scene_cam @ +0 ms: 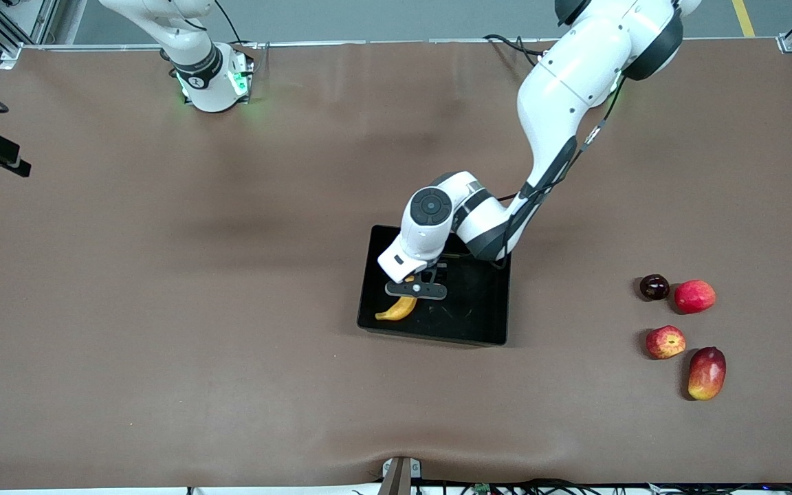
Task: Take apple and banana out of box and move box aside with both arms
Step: 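Move the left gripper back to the tray and grasp the banana, then carry the banana with the left gripper while the right gripper reaches the tray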
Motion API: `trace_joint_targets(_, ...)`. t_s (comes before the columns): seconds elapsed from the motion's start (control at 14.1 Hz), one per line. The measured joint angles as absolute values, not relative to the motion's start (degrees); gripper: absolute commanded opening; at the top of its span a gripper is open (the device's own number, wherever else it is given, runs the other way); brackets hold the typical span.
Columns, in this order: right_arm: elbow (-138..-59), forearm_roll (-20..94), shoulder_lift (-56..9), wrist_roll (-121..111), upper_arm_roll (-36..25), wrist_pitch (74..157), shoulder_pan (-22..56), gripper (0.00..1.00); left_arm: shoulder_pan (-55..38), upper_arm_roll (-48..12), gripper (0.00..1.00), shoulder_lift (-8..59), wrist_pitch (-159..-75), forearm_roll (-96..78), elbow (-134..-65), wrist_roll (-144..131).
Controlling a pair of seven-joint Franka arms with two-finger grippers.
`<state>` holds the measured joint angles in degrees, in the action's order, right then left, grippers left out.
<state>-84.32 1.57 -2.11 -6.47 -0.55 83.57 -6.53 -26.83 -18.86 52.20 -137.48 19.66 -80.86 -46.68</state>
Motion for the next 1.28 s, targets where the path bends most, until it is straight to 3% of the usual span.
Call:
trace_joint_targets(0.07,-84.3,1.2,-2.9,-6.5,-0.6,85.8,-6.6,1.0,-27.2,-18.6,0.78,52.6,-137.8,19.7,-80.6,-46.6)
trace_joint_targets(0.14,-84.3,1.0,-3.8,-6.5,-0.7,87.9,-6.7,1.0,-27.5,-18.4,0.42,52.8,-137.9,19.7,-80.5,-46.6)
trace_joint_targets(0.21,-84.3,1.0,-4.6,-6.5,-0.7,88.9,-6.7,1.0,-27.6,-18.3,0.13,52.9,-137.9,19.7,-80.4,-46.6)
trace_joint_targets(0.28,-84.3,1.0,-5.1,-6.5,-0.7,89.3,-6.7,1.0,-27.6,-18.3,0.0,52.9,-138.0,19.7,-80.3,-46.6)
trace_joint_targets(0.78,-84.3,1.5,-7.8,-6.5,-0.9,89.4,-10.1,1.0,-27.4,-18.2,0.0,51.9,-138.7,19.7,-78.3,-48.8)
trace_joint_targets(1.28,-84.4,4.0,-9.7,-6.5,-0.5,92.0,-10.0,1.0,-25.8,-17.8,0.0,40.5,-125.7,19.7,-77.2,-49.7)
